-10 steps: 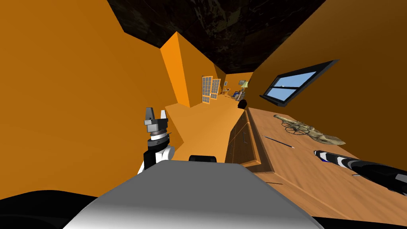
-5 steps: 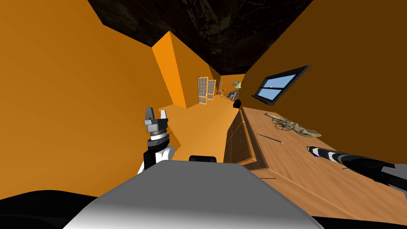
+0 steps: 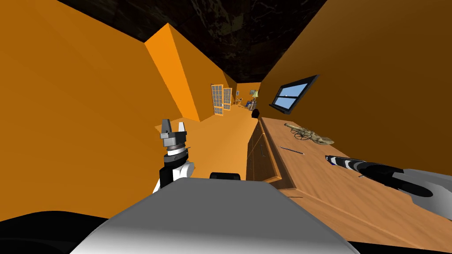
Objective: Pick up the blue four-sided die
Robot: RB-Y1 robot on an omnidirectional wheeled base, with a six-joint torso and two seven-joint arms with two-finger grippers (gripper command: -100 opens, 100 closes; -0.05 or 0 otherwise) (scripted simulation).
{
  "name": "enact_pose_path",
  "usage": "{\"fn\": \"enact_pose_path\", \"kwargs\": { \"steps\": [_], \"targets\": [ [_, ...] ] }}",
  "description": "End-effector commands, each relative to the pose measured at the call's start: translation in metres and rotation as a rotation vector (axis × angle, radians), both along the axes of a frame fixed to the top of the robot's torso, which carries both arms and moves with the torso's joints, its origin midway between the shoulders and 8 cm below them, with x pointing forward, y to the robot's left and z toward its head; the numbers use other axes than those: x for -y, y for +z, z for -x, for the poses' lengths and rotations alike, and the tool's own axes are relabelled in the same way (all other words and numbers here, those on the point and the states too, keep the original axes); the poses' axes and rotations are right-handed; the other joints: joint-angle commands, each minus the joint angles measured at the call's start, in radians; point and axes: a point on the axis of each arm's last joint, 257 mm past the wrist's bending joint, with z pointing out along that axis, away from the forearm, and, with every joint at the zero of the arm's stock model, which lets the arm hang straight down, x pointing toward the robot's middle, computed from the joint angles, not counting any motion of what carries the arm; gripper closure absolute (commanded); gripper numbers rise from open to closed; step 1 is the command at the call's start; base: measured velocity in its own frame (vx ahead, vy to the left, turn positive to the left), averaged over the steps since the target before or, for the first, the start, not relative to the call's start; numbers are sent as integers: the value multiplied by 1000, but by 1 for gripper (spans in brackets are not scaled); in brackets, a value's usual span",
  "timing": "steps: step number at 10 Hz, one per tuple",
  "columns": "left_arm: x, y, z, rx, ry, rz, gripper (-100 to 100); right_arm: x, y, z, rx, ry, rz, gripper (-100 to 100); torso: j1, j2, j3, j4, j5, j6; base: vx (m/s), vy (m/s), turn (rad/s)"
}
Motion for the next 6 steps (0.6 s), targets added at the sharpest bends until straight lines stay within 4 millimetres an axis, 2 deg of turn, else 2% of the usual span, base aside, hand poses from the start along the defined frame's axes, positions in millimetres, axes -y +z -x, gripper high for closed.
{"fn": "enact_pose_path", "kwargs": {
  "steps": [1,2,3,4,5,6],
  "targets": [
    [0,0,0,0,0,0,0,-14,3,-17,-1,49,6,100,0,0,0,0,0,0,112,11,-358],
    [0,0,0,0,0,0,0,-16,2,-18,-1,52,3,100,1,-1,0,0,1,3,106,-5,-193],
    [0,0,0,0,0,0,0,-21,0,-21,-1,61,-5,100,0,-1,-1,0,0,0,40,-12,25],
    [0,0,0,0,0,0,0,-29,6,-34,-2,94,10,100,-1,0,0,0,0,-3,74,-25,-281],
    [0,0,0,0,0,0,0,-46,7,-51,-2,145,10,100,-1,0,0,0,1,2,153,10,-441],
    [0,0,0,0,0,0,0,-55,3,-56,-2,162,-3,100,1,-3,-1,0,1,1,130,30,-284]
  ]
}}
